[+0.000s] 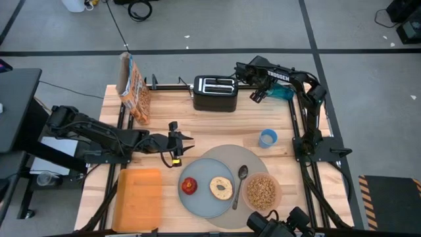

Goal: Arrange a breakfast setting
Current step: Move the blue cup to the top of the table placemat

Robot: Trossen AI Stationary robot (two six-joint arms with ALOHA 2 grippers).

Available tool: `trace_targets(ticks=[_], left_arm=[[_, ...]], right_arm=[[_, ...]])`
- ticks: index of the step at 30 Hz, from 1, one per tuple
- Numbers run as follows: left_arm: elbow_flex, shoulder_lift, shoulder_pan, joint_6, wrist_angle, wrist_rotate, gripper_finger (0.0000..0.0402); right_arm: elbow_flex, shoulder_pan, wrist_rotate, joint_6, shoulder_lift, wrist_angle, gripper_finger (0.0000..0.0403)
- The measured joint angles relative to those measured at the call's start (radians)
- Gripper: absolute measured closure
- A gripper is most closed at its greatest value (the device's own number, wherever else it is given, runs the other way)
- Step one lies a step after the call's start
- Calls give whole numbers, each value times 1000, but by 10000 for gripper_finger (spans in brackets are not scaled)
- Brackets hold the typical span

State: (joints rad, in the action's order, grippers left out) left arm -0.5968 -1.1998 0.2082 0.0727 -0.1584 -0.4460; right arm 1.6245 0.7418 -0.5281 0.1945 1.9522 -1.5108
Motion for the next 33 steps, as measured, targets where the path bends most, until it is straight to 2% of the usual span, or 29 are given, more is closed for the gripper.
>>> trace_targets(ticks=[12,25,29,33], left_arm=[[0,18,20,11,2,-2,258],[0,18,21,9,5,-6,258],[0,18,21,9,3,-6,258],[-6,18,21,14,0,-7,258]], right_arm=[[0,4,-3,-3,-7,-11,170],[-34,41,24,15,-81,-2,171],[-93,44,29,8,-84,28,174],[-116,36,22,-4,-106,130,180]])
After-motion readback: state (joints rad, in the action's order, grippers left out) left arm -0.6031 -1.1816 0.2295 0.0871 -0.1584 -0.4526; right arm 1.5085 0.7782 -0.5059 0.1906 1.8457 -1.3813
